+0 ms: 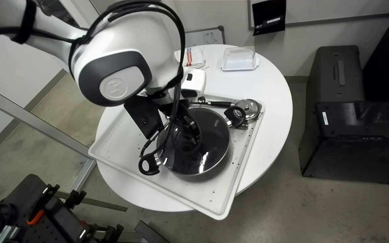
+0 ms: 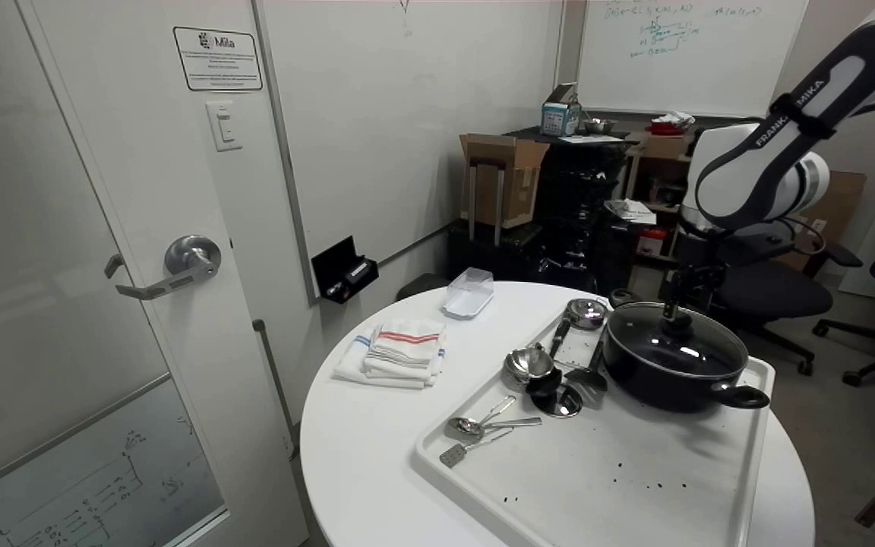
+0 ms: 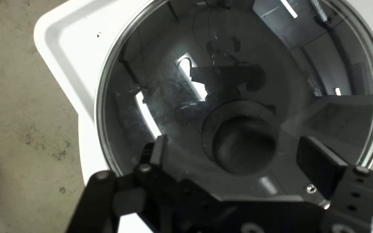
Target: Remove the lid from the black pot
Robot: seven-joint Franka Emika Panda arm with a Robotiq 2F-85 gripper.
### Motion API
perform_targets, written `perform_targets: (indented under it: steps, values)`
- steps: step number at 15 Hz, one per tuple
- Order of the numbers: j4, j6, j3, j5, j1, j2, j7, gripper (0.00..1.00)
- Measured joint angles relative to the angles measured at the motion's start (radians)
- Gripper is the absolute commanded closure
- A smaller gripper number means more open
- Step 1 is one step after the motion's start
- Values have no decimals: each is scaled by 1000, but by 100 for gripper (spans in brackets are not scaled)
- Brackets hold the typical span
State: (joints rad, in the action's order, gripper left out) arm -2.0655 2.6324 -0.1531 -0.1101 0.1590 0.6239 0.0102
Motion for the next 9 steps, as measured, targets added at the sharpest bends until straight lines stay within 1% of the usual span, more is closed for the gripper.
perform_targets:
  steps: [6,7,8,9]
  values:
    - [16,8,0,6,-12,33,-1,0]
    - [17,13,0,7,-15,35,-1,3]
    - [18,17,0,7,-17,37,-1,26]
    - [19,19,0,8,-20,38,-1,27]
